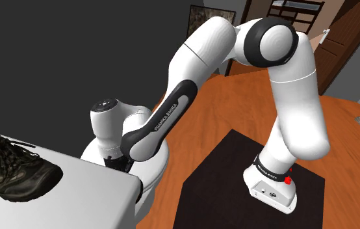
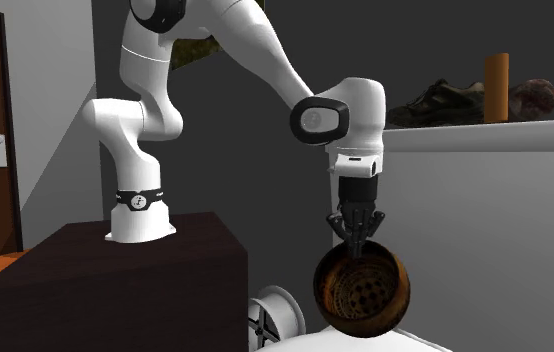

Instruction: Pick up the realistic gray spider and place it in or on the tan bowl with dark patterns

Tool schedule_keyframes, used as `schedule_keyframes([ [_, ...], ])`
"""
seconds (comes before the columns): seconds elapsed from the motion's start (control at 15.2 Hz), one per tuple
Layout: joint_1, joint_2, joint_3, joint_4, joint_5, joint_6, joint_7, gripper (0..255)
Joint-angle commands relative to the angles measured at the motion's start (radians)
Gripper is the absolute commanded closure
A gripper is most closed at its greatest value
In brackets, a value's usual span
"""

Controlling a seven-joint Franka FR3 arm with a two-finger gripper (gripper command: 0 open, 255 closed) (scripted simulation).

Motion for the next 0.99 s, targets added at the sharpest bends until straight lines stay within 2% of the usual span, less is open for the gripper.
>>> schedule_keyframes([
  [0.0,0.013,0.03,-0.012,0.012,-0.014,0.017,0.01,255],
  [0.33,0.031,0.085,-0.036,0.024,-0.039,0.059,0.023,255],
  [0.86,0.032,0.084,-0.037,0.024,-0.038,0.06,0.022,255],
  [0.92,0.033,0.081,-0.037,0.017,-0.038,0.064,0.026,0],
])
